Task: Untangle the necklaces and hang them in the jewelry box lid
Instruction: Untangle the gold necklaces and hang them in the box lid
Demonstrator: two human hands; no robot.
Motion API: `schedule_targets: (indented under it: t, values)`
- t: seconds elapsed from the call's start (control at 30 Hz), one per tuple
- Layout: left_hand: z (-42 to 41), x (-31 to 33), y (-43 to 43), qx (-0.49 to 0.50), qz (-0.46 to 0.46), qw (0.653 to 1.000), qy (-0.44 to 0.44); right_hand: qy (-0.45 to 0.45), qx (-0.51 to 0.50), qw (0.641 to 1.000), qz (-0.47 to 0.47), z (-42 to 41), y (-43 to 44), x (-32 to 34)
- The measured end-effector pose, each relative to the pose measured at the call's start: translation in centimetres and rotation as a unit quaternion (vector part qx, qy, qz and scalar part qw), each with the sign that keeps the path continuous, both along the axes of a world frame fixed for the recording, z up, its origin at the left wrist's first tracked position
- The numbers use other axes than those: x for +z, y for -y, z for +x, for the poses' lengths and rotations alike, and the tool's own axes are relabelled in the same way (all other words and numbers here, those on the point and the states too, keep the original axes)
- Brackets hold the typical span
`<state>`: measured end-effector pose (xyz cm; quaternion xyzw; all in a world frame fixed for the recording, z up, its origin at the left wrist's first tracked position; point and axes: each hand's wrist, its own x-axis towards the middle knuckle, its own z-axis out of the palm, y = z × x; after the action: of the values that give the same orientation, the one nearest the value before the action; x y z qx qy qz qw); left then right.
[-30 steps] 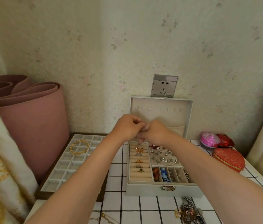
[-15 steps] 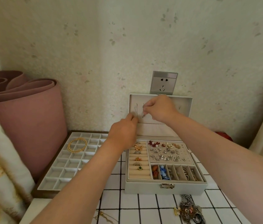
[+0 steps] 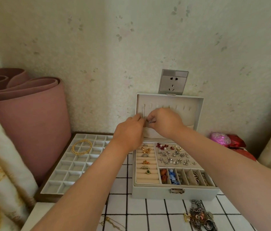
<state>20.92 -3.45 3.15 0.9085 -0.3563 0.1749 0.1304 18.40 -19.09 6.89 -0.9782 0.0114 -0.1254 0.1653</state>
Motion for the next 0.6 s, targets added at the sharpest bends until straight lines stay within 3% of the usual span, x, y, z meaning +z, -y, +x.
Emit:
schedule_targets:
  t: [0.17,0.3,0.6]
  values:
    - [-0.2,0.0,0.1,0.01,0.008,1.0,-0.007,-0.039,0.017,0.999,-0.004,-0.8,-0.1,-0.3]
    - [-1.1,0.7,-0.9,-0.004,0.009,1.0,0.002,-0.011,0.004,1.0,0.018,-1.9,-0.2,0.6]
    - [-8.5,2.0,-5.6,-0.025,-0.071,0.996,-0.04,-0.041,0.055,0.994,0.082,-9.6,-4.2,2.2]
